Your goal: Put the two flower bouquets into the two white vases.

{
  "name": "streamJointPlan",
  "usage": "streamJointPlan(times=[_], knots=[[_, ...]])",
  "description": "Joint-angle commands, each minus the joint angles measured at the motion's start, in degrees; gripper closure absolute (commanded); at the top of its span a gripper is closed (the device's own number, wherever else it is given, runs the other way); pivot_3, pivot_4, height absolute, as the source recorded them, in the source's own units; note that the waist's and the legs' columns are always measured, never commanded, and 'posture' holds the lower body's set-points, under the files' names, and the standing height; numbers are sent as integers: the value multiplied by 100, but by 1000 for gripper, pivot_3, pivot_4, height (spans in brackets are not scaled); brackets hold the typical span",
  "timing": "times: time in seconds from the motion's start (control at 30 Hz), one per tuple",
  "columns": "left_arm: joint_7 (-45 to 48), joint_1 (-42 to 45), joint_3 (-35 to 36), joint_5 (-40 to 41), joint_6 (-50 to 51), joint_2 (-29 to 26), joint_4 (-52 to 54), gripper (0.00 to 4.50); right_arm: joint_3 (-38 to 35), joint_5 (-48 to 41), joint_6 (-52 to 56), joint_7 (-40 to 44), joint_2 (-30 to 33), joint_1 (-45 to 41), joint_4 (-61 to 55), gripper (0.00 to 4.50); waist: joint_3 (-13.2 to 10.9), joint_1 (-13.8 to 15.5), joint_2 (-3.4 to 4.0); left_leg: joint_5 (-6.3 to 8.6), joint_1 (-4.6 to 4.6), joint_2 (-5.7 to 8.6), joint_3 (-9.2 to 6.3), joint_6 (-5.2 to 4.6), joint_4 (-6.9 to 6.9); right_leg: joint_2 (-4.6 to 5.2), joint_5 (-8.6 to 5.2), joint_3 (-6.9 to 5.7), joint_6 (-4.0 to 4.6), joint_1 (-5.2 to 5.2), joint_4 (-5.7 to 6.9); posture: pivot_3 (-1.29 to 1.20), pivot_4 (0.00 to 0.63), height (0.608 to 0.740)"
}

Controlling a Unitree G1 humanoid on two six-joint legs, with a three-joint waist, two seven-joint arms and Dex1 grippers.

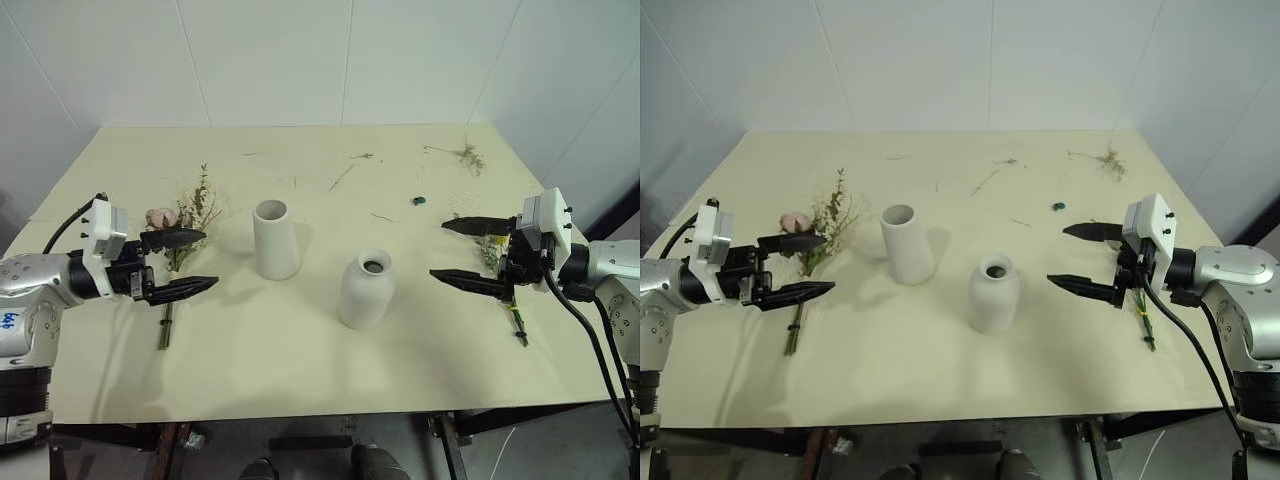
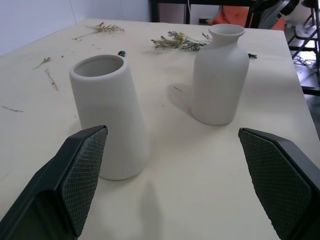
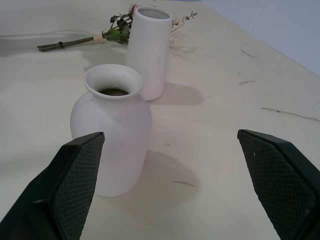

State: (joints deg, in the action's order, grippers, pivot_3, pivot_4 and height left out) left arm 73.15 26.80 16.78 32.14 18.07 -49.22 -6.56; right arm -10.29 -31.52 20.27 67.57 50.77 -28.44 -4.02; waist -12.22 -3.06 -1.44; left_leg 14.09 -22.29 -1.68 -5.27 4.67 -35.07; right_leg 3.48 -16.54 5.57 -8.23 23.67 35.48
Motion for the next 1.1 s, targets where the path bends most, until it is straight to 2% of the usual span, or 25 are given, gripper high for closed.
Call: streamJointPlan(times=[0.03, 0.13, 0.23, 0.37, 0.47, 0.6, 0.8, 0.9, 1.1], knots=[[87, 255, -45, 38, -160, -8, 39, 25, -244, -21, -3, -83, 111, -8, -92, 0, 0, 0, 0, 0, 0, 0, 0, 0, 0, 0, 0, 0, 0, 0, 0, 0, 150, 740], [111, 461, -160, 6, -285, 88, -99, 25, -338, -40, 242, -357, 116, 117, -166, 0, 0, 3, 0, 0, 1, 0, 0, 0, -1, -1, 0, 0, 0, 0, 3, 0, 150, 740], [171, 544, -189, 87, -250, 106, -5, 25, -386, 30, 665, -509, 427, 260, -352, 0, 0, 14, 0, 0, -1, 1, 0, 0, -2, 0, 0, 0, 0, 0, 3, 0, 150, 740], [285, 639, -159, 129, -216, 41, -12, 25, -129, 229, 2730, -1375, 1212, -87, -281, 0, -2, 15, 3, 0, -2, 1, 0, 0, -3, 1, -1, 1, 1, 3, 4, 0, 150, 740], [324, 596, -103, 194, -171, 12, 88, 25, 220, 251, 3999, -1590, 1663, -318, -142, 0, -2, -10, 4, 0, 7, 0, 2, 0, -4, 0, -5, 1, 10, 1, 5, 0, 150, 740], [322, 465, 25, 357, -185, 41, 422, 25, 804, 493, 4743, -1642, 2028, -402, 191, 0, -2, 1, 3, 1, 3, -1, 8, -1, -2, 2, -8, 1, 15, 4, 1, 0, 150, 740], [-186, 677, 261, 1067, 479, 116, 1045, 25, 1491, 881, 5268, -2017, 1264, -1331, 1525, 0, -3, -22, 2, 3, 4, -1, 28, -4, -5, 4, 0, 15, 0, 6, -6, 0, 150, 740], [-267, 605, 350, 1303, 753, -2, 1417, 25, 1871, 1264, 5080, -2124, 903, -1730, 2400, 0, -3, -29, 2, 4, 5, -1, 29, -4, -6, 4, 1, 15, -1, 5, -7, 0, 150, 740], [-532, 331, 684, 1606, 1056, -135, 1895, 25, 2371, 1896, 4529, -2061, 574, -2213, 3588, 0, -4, -26, 3, 7, 0, 0, 32, -10, -3, 5, 2, 16, -4, 9, -10, 0, 150, 740]])
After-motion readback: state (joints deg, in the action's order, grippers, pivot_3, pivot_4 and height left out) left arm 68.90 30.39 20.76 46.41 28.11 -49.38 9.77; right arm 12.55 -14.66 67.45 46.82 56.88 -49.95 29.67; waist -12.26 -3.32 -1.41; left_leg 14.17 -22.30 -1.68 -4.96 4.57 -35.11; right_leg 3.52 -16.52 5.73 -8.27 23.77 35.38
